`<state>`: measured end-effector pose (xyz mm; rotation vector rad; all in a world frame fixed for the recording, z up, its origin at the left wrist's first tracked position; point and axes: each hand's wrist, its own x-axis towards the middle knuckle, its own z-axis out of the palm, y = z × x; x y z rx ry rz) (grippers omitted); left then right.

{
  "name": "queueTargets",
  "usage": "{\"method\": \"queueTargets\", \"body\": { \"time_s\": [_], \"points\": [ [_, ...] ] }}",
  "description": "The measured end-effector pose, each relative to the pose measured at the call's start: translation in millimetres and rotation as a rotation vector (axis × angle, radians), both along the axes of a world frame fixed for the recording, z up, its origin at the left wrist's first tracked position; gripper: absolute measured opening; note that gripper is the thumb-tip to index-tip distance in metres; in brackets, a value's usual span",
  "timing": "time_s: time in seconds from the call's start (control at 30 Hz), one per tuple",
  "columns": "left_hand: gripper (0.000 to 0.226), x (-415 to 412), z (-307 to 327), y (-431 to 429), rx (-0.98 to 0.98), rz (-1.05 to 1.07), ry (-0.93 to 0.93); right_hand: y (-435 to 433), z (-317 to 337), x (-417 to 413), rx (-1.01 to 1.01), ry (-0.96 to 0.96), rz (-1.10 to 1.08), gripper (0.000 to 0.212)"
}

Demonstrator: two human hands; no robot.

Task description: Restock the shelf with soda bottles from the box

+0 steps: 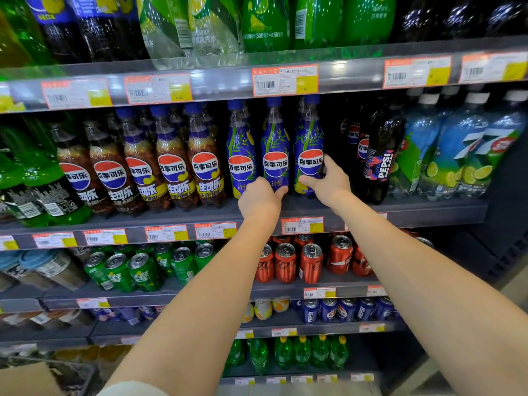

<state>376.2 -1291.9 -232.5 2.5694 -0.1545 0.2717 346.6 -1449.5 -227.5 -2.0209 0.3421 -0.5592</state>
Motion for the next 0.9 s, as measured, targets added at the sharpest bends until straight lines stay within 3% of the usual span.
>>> {"method": "queueTargets", "body": {
  "time_s": [0.47,0.63,0.9],
  "points": [
    [0.051,-4.6,5.2,0.5,0.052,-0.011,0.045,0.2,-0.1,-1.1,-0.036,0.07,0.023,0.073],
    [0.052,-14.7,15.4,4.4,0.069,-0.015,0.054,5.4,5.3,-13.3,0.028,0.13,-0.049,0.1],
    [0.044,-38.7,23.0,30.9,0.194,-0.115,-0.289,29.5,4.4,-45.5,-0.248,-0.08,-0.219,0.057]
  ]
}}
